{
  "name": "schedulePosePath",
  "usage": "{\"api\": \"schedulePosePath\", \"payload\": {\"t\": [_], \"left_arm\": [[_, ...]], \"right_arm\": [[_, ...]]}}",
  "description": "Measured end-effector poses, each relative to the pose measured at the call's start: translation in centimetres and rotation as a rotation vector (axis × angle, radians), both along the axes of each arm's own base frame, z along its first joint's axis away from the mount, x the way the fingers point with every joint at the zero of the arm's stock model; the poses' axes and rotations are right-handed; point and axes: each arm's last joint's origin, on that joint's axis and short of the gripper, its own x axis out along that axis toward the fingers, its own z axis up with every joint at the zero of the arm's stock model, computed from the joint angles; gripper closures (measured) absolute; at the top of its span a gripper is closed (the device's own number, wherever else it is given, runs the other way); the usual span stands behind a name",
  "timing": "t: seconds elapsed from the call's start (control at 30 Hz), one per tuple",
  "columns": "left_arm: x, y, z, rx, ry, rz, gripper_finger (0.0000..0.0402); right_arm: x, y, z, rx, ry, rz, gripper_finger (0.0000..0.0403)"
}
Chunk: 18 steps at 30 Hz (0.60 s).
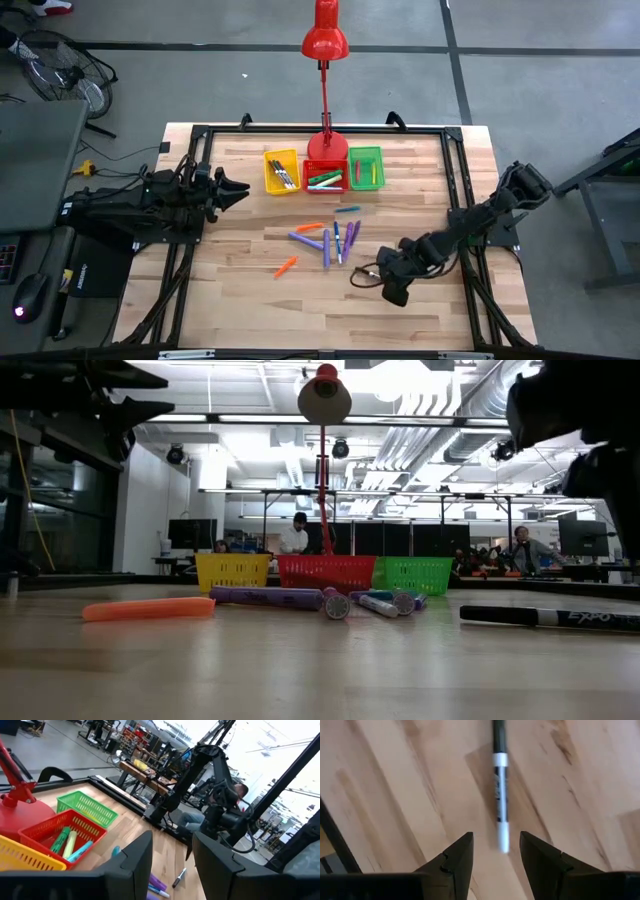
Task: Pick & Place Markers
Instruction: Put the black marker pen into the yellow bin
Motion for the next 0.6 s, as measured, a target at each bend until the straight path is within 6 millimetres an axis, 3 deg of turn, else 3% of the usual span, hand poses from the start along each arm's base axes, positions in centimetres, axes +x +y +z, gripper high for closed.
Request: {"api": "schedulePosePath", "payload": {"t": [0.23, 0.6], "left_arm": [[0.0, 0.0, 0.0, 0.0, 0.0, -0.003, 0.0263], [0.0, -0.1, 0.0, -0.001, 0.0, -0.022, 0.0263]], "right_arm": [[-0.9, 0.1, -1.6, -0.035, -0.006, 0.012, 0.0254], [0.7, 1.2, -4.6, -0.052, 0.048, 0.034, 0.0254]]}}
